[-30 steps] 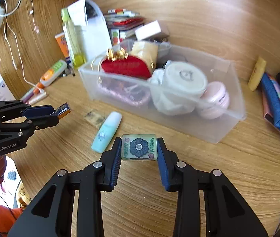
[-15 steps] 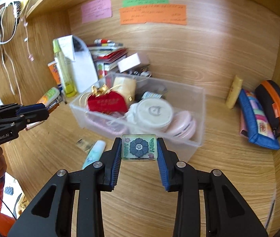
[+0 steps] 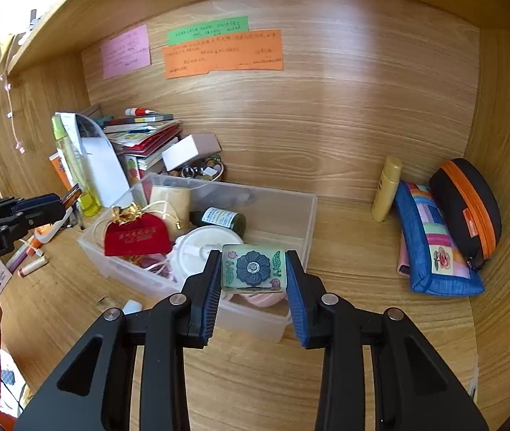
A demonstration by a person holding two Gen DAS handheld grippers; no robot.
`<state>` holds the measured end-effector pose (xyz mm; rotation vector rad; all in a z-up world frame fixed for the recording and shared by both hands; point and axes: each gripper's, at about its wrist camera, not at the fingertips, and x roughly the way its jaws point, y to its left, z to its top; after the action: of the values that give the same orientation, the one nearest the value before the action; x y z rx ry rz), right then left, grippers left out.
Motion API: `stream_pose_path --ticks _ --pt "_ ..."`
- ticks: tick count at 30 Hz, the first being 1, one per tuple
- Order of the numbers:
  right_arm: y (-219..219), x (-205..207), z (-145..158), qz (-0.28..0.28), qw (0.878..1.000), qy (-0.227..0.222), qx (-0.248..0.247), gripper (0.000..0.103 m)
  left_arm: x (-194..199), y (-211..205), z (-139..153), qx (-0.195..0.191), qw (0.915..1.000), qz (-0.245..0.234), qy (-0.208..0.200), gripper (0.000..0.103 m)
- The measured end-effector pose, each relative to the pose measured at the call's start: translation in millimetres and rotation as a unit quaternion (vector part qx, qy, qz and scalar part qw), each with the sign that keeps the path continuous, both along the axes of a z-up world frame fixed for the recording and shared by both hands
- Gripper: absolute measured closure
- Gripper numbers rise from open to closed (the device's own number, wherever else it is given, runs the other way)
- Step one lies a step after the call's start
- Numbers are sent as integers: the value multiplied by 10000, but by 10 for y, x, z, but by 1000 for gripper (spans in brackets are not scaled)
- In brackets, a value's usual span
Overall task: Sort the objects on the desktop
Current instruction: 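Carry the Max box and green card over the clear box with both grippers, then open both grippers to release the Max box and green card into the box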
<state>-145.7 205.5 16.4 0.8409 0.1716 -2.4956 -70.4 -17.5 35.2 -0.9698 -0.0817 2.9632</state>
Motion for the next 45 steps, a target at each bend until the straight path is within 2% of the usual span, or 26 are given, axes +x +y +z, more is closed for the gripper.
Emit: stream_pose_path --ticks 11,22,33,45 --pt "-106 -222 -210 106 9996 -257 -5 72 -387 141 -85 56 9996 -219 -184 75" --pt "-159 -302 -418 225 9983 -526 72 72 -712 264 -412 56 9969 -405 -672 75" --pt "-185 -280 -440 212 9984 -494 160 72 -778 314 -560 -7 9944 -560 -895 75" --pt "-170 -303 -414 206 9983 -526 154 72 -689 400 -475 -182 9951 -649 -723 73"
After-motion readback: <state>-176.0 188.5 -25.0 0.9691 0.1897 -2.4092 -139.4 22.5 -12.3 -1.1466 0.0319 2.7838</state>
